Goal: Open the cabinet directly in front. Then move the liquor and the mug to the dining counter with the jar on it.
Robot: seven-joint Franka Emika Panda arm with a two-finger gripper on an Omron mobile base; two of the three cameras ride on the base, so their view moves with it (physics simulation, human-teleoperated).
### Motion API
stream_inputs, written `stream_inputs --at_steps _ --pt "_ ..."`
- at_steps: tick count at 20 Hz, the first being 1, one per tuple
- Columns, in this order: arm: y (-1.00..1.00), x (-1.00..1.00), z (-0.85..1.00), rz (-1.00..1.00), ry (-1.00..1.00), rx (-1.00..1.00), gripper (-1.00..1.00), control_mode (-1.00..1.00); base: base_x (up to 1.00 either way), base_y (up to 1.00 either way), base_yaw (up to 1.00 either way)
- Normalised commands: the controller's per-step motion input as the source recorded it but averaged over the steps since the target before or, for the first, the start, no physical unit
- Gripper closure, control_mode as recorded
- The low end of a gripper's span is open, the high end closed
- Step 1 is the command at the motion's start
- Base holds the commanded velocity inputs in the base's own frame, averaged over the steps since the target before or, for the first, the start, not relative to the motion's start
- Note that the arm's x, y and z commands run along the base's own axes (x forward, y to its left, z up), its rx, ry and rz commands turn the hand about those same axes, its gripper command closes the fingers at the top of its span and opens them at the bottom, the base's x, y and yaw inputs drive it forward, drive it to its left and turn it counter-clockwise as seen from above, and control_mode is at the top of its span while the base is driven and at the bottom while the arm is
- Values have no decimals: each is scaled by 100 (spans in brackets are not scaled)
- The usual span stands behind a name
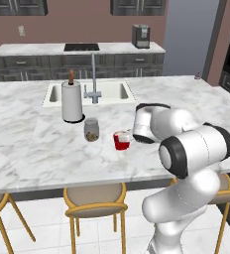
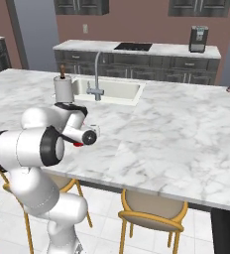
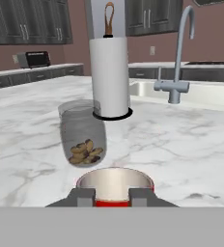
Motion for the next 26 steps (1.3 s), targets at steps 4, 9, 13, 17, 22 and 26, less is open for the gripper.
stream_inputs --at_steps 4,9,13,17,22,26 --pt "0 0 0 0 0 0 -100 -100 0 0 0" --pt "0 -4 46 -2 0 3 -100 -100 0 0 0" --pt "-24 -34 100 -6 5 12 -100 -100 0 0 0" --pt "-25 -42 100 -4 6 12 -100 -100 0 0 0" --pt "-23 -56 100 -3 10 12 -100 -100 0 0 0" --pt "-55 -100 100 0 8 9 -100 -100 0 0 0"
